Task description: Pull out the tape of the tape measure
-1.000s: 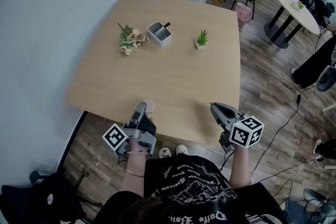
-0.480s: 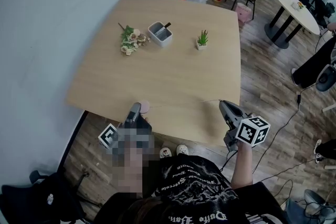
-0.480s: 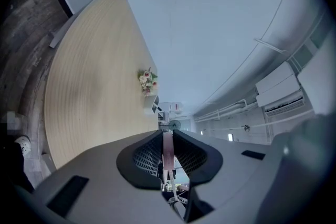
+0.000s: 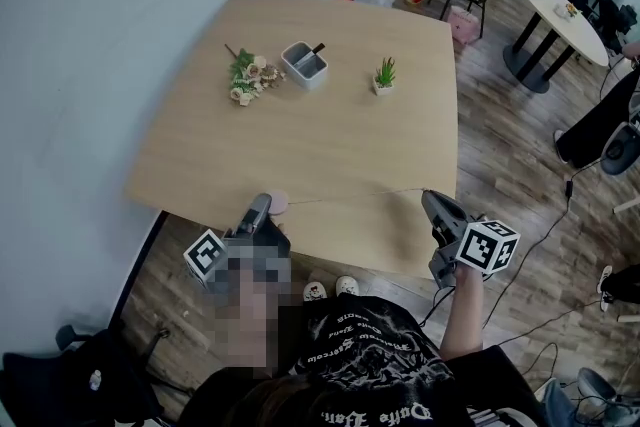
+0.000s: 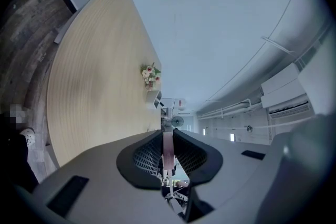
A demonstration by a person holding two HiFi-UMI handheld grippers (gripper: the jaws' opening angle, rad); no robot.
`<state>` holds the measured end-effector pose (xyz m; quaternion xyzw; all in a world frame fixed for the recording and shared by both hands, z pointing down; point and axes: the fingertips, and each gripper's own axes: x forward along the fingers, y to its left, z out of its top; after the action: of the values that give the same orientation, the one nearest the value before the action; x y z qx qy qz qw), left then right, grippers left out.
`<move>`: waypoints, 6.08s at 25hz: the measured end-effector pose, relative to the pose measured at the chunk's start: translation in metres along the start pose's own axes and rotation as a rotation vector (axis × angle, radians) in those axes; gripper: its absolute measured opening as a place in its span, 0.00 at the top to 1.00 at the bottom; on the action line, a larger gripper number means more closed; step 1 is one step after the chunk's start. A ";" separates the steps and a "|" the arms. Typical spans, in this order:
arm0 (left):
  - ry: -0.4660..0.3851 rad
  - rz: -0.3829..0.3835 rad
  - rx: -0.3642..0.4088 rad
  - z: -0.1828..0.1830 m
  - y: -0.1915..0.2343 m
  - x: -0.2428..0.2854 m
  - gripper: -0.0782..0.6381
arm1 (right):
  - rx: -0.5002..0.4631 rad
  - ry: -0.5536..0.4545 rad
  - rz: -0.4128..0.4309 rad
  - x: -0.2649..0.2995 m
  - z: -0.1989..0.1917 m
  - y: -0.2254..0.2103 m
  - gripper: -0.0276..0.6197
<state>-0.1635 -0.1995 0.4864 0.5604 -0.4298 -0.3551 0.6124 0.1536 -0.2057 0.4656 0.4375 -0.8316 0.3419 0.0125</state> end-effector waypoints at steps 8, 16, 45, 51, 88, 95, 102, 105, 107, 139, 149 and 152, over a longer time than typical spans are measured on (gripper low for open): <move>0.002 0.029 -0.008 -0.001 -0.003 0.000 0.80 | 0.110 0.006 0.018 -0.001 0.000 -0.003 0.93; -0.001 0.028 -0.020 -0.004 -0.003 -0.001 0.80 | 0.196 -0.023 0.026 -0.004 0.000 -0.008 0.93; 0.007 0.032 -0.018 -0.017 -0.003 0.001 0.80 | 0.281 -0.062 0.235 -0.006 -0.002 0.020 0.93; 0.025 0.030 -0.020 -0.023 -0.005 0.002 0.80 | 0.290 -0.062 0.247 -0.007 -0.005 0.027 0.93; -0.026 0.025 -0.041 -0.004 0.002 0.007 0.80 | 0.376 -0.220 0.149 -0.020 0.014 -0.007 0.93; -0.035 0.043 -0.023 -0.001 0.005 0.007 0.80 | 0.409 -0.219 0.168 -0.017 0.011 -0.004 0.93; -0.035 0.074 -0.015 -0.001 0.015 0.013 0.80 | 0.502 -0.205 0.134 -0.013 0.001 -0.021 0.93; -0.035 0.103 0.022 0.000 0.021 0.016 0.80 | 0.544 -0.182 0.091 -0.012 -0.009 -0.032 0.93; -0.039 0.132 0.058 0.002 0.028 0.020 0.80 | 0.588 -0.151 0.058 -0.009 -0.019 -0.041 0.93; -0.042 0.567 0.578 0.046 0.127 0.086 0.52 | 0.742 0.003 -0.093 0.041 -0.096 -0.079 0.93; -0.080 0.422 0.877 0.069 0.069 0.016 0.52 | 0.634 0.112 -0.213 0.061 -0.112 -0.109 0.93; -0.037 0.406 0.911 0.060 0.071 -0.005 0.52 | 0.558 0.150 -0.248 0.067 -0.115 -0.112 0.85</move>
<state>-0.2244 -0.2094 0.5560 0.6698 -0.6523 -0.0146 0.3544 0.1629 -0.2299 0.6380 0.4957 -0.6427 0.5841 -0.0049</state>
